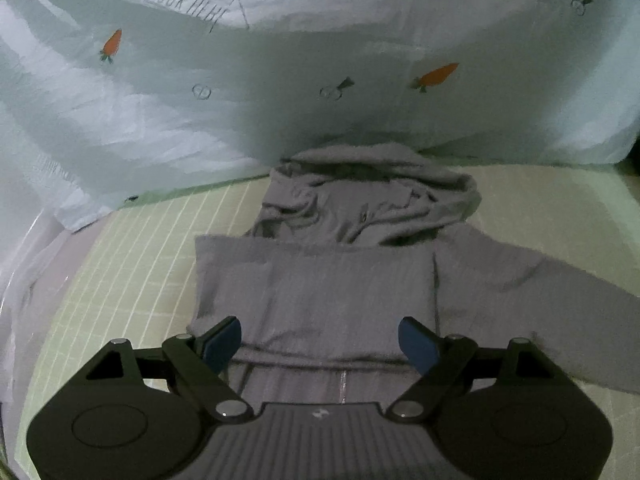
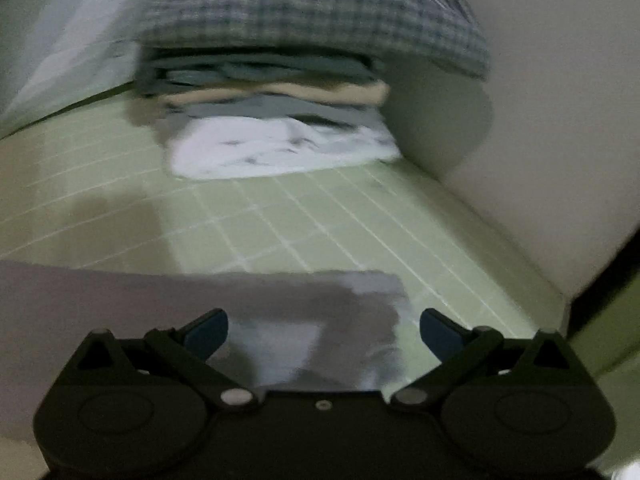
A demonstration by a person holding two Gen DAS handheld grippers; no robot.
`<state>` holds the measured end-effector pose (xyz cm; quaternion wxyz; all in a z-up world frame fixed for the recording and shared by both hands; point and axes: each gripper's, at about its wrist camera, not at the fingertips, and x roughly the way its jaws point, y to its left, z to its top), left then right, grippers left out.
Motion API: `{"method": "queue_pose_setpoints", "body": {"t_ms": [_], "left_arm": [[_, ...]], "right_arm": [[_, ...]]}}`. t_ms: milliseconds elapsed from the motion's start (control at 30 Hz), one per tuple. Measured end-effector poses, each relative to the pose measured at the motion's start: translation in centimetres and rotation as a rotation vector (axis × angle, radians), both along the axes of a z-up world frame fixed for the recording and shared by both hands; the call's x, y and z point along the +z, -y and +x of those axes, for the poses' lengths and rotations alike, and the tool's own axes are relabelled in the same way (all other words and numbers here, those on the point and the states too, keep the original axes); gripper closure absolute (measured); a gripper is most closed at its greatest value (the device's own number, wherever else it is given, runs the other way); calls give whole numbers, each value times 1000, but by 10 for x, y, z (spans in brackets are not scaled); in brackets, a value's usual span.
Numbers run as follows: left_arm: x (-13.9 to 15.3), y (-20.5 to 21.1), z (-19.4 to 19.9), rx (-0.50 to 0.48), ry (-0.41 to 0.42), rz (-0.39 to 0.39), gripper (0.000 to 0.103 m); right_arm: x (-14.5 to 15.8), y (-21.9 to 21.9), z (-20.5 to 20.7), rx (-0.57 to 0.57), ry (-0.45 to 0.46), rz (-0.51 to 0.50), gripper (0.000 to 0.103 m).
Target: Fold clothes
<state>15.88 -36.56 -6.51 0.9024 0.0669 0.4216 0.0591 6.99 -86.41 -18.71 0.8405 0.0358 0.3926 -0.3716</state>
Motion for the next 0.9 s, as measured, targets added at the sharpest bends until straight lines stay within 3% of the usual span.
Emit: {"method": "queue_pose_setpoints", "body": {"t_ms": [67,167,233,300,333,633,767,900], "left_arm": [[-1,-2,-1,14,-6,-6,17],[1,-4,-4,19,2,-13,17],[0,-15,-3,28,10,-29,17],[0,-26,-2,38,18,-47,17],[0,-32,-1,44,22,-55,17],[-2,-86,4,90,57,-136,17],[-3,-116,6,115,68,-169,17],[-8,-150,5,143,74,-206,17]], "right_arm": [[-3,9,-3,-35,-1,28,4],[-2,15,-8,-63,39,93,21],[0,14,-10,-61,65,120,40],[4,10,-9,-54,82,121,84],[8,4,-7,-44,82,96,89],[65,-73,9,109,240,72,91],[94,-142,24,232,298,80,91],[108,-216,43,360,337,171,91]]}}
